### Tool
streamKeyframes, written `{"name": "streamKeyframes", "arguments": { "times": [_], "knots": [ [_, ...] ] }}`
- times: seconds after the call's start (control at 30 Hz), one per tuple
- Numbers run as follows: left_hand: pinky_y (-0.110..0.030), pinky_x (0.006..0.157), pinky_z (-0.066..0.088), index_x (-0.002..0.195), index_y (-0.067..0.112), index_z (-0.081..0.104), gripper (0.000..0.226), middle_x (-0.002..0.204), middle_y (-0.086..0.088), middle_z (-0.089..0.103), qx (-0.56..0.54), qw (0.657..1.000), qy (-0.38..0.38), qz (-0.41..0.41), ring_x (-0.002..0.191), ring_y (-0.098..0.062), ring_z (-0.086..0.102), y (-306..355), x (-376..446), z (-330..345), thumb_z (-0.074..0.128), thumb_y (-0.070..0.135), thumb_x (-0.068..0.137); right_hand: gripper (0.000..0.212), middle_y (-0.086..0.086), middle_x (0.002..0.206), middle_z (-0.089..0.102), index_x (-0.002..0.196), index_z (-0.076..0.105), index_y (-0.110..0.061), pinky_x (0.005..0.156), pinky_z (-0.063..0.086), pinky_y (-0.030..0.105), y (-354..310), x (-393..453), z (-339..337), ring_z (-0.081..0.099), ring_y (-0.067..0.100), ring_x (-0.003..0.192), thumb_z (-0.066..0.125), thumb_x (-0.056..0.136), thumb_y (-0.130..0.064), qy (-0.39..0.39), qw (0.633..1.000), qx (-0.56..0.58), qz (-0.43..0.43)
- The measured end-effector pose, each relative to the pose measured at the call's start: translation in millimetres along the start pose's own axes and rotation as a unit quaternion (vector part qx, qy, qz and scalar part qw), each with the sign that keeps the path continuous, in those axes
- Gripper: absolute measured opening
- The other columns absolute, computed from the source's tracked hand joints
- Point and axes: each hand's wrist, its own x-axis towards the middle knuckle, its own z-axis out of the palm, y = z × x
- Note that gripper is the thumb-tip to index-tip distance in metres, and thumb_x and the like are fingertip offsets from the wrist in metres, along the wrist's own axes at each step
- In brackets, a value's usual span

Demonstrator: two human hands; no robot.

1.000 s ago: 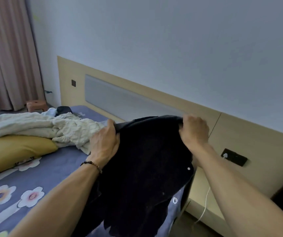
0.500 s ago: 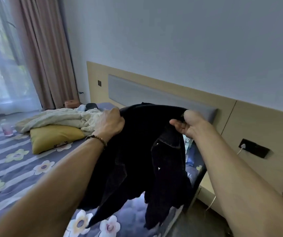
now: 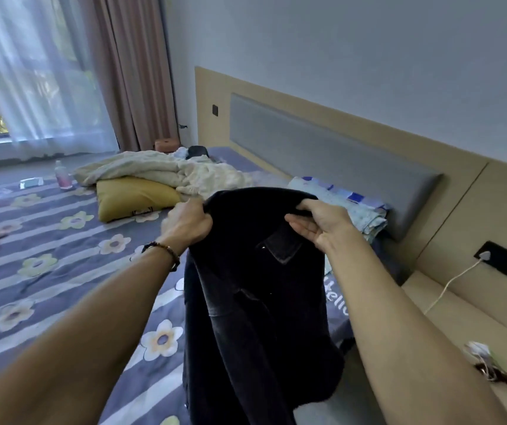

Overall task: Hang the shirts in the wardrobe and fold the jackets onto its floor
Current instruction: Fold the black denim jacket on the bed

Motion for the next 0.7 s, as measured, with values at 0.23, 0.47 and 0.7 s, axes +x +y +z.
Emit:
{"name": "streamKeyframes", "arguments": {
  "times": [0.23, 0.47, 0.7],
  "knots": [
    [-0.047, 0.077, 0.051, 0.099, 0.008, 0.061, 0.021, 0.102, -0.024, 0.064, -0.039, 0.991, 0.010, -0.124, 0.093, -0.044, 0.058, -100, 93, 57, 0.045, 0.017, 0.087, 0.011, 0.017, 0.086, 0.072, 0.100, 0.062, 0.000, 0.057, 0.057, 0.023, 36, 122, 97, 0.072, 0.018, 0.068, 0.062, 0.089, -0.005, -0.052, 0.992, -0.111, 0.026],
    [-0.041, 0.100, 0.044, 0.142, 0.013, 0.044, 0.052, 0.135, -0.013, 0.056, -0.111, 0.982, -0.083, -0.128, 0.124, -0.035, 0.052, -172, 195, 124, 0.057, 0.032, 0.096, 0.091, 0.003, 0.138, 0.046, 0.154, 0.015, -0.024, 0.101, 0.048, 0.043, 112, 283, 172, 0.053, 0.023, 0.122, 0.070, 0.081, -0.029, -0.127, 0.955, -0.266, -0.023],
    [-0.032, 0.096, 0.047, 0.137, 0.016, 0.053, 0.045, 0.128, -0.004, 0.063, -0.092, 0.940, -0.302, -0.129, 0.116, -0.023, 0.060, -219, 146, 304, 0.056, 0.032, 0.096, 0.029, 0.006, 0.068, 0.045, 0.073, 0.058, 0.001, 0.065, 0.037, 0.032, 331, 326, 92, 0.042, 0.018, 0.065, 0.063, 0.087, -0.024, -0.126, 0.843, -0.498, 0.158]
  ]
}}
